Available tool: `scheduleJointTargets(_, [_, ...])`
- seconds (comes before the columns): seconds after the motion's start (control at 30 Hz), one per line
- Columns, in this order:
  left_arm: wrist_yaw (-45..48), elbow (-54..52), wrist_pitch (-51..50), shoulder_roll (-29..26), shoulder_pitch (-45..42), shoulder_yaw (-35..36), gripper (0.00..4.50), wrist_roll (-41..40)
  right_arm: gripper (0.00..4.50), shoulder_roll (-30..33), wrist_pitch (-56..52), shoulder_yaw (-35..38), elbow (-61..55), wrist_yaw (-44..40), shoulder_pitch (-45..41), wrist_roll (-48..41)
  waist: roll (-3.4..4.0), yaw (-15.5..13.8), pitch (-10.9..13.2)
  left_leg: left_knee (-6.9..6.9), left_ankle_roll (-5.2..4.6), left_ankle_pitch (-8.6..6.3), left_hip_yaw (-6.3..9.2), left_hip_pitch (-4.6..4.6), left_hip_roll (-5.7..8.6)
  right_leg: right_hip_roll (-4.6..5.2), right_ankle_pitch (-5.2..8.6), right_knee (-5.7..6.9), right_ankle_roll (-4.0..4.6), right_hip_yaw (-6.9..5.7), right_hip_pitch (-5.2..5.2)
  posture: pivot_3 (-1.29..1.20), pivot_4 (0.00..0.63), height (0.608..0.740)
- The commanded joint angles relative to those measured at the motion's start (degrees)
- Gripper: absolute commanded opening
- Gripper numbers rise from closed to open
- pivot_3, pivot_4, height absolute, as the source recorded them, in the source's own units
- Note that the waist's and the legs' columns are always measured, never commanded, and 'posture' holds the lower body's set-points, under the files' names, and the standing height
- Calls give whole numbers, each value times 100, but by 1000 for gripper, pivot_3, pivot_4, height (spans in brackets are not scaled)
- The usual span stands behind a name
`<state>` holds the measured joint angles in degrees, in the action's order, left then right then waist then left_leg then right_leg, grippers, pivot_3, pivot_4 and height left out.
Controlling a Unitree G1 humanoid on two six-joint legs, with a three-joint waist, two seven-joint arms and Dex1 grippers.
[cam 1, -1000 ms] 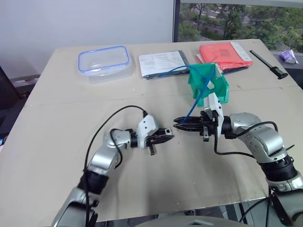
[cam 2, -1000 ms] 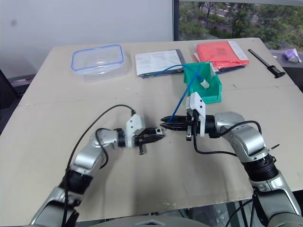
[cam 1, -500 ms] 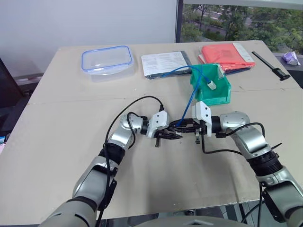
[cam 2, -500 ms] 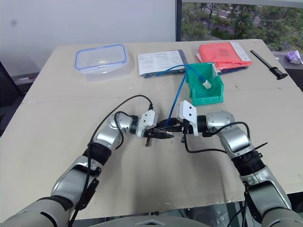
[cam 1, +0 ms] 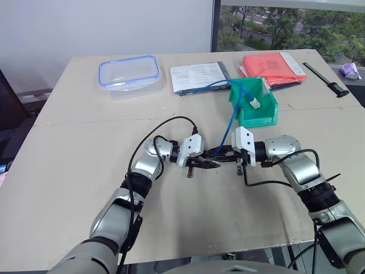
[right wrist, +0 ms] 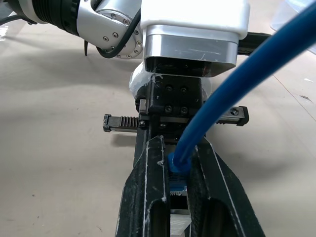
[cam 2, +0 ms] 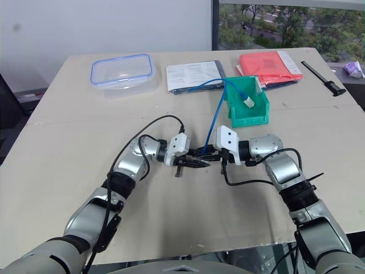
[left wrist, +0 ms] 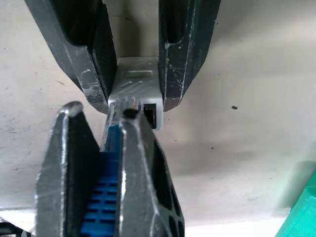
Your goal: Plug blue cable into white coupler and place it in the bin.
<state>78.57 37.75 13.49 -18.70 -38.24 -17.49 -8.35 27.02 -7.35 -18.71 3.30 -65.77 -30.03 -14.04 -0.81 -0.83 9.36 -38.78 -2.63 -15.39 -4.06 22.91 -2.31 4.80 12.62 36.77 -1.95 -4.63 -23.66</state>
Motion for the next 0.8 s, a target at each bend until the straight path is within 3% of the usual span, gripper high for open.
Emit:
scheduleJointTargets(0.03, [154,85,43,-4,54,-146,547,213,0,113,-49,100,77,-36,48,84,0,0,0,0,0,0,0,0,0,0,0,0,0,0,0,0,150,740])
scheduleJointTargets(0.53, [203,190,178,-31,39,-159,547,346,0,185,37,39,340,-157,-137,207,-2,4,-5,0,0,0,0,-5,-1,0,0,2,0,-2,3,0,150,740])
scheduleJointTargets(0.8, [183,121,81,2,80,-137,547,299,0,-108,253,-480,575,43,119,739,-9,12,-16,0,0,0,1,-9,-2,-2,0,3,0,-2,6,0,150,740])
